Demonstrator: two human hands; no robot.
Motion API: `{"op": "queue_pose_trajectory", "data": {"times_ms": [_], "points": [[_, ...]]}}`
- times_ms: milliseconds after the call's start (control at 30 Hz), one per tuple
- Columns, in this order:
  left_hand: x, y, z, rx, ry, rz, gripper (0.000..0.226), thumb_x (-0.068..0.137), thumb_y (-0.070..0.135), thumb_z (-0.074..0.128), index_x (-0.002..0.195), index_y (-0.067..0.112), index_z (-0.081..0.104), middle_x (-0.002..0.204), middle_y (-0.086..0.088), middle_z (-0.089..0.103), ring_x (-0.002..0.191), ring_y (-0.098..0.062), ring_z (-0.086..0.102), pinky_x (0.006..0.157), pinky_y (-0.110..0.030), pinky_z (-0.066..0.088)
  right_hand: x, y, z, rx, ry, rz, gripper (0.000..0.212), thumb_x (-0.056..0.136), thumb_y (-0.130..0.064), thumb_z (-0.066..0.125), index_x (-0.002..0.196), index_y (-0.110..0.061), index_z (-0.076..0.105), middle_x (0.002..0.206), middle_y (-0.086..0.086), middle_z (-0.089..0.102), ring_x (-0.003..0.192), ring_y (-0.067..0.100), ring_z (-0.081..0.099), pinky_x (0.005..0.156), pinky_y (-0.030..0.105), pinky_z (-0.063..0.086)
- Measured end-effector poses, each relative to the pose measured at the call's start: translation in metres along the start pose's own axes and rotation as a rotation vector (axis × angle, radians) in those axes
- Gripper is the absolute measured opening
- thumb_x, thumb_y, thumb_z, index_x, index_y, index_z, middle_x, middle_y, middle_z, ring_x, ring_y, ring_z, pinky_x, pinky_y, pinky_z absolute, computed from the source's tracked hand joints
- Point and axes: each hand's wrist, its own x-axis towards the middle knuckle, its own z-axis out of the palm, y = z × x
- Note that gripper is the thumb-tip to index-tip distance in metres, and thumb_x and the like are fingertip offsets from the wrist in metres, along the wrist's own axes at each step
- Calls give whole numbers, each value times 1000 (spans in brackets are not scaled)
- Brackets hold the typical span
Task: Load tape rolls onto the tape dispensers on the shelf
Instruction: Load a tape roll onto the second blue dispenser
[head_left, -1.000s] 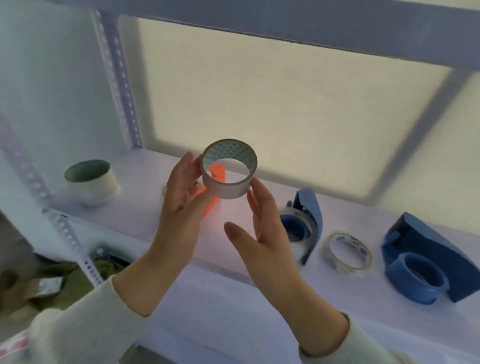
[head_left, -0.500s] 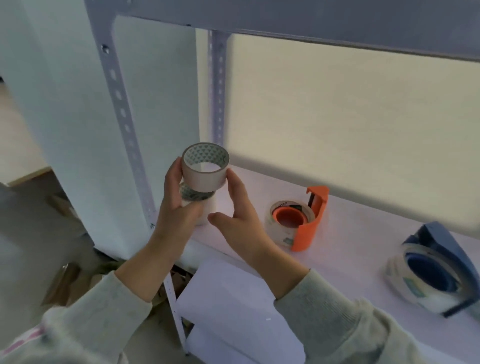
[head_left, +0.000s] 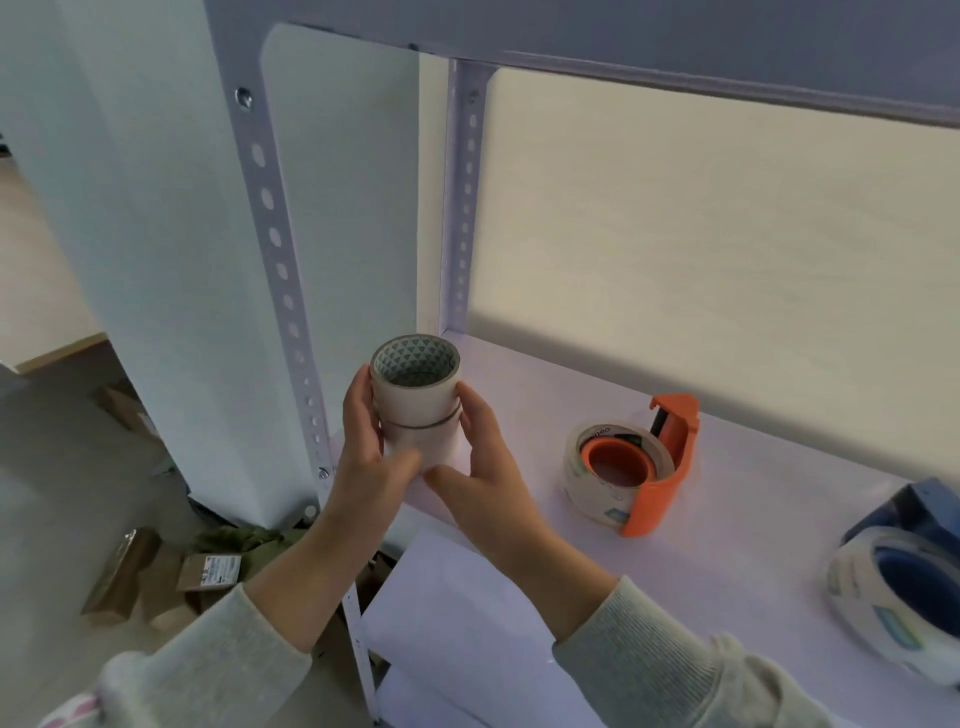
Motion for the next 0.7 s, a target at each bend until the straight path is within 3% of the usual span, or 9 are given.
{"op": "queue_pose_trajectory", "data": {"times_ms": [167,333,467,533,600,633,700], "points": [[0,-3,-3,13,-16,-11,91,72,-1,51,147,39,19,149,4,38,136,-14,41,109,-46,41,0,5,2,-4,25,-6,76,84,4,58,146,-25,27,132,-15,45,108,-32,37,83,-3,35],[8,-1,0,-20,-65,-28,91,72,-2,49,147,38,20,148,1,39,134,-13,44,104,-37,47,5,7,2,5,69,7,76,82,4,59,145,-26,26,141,-6,42,113,-29,37,87,1,38],[16,1,8,-43,-102,-18,91,67,-3,46,146,35,21,147,-3,40,131,-18,47,92,-28,52,9,4,-1,-1,111,-1,76,80,1,62,143,-25,28,142,-3,43,118,-20,40,100,17,43],[20,1,11,-46,-116,-24,91,65,-2,44,146,35,22,146,-5,39,131,-19,47,92,-30,52,8,0,-4,-19,125,10,71,81,3,62,139,-23,30,137,-5,44,111,-26,39,94,8,41],[22,4,14,-9,-98,-38,91,65,2,46,146,35,20,151,-3,34,137,-18,39,103,-39,46,6,-4,-9,-63,136,30,65,82,6,59,132,-26,31,125,-13,42,94,-38,36,77,-6,35],[22,7,15,34,-64,-42,90,67,5,48,147,34,17,155,0,27,141,-14,30,112,-42,37,4,-7,-13,-90,143,42,66,83,6,57,133,-26,30,124,-13,40,93,-37,35,75,-7,32],[23,16,20,139,29,-18,86,77,8,54,150,30,13,160,5,17,143,-6,17,119,-38,21,-4,-14,-21,-161,152,53,73,84,1,56,145,-22,24,142,-7,36,118,-19,36,95,4,28]]}}
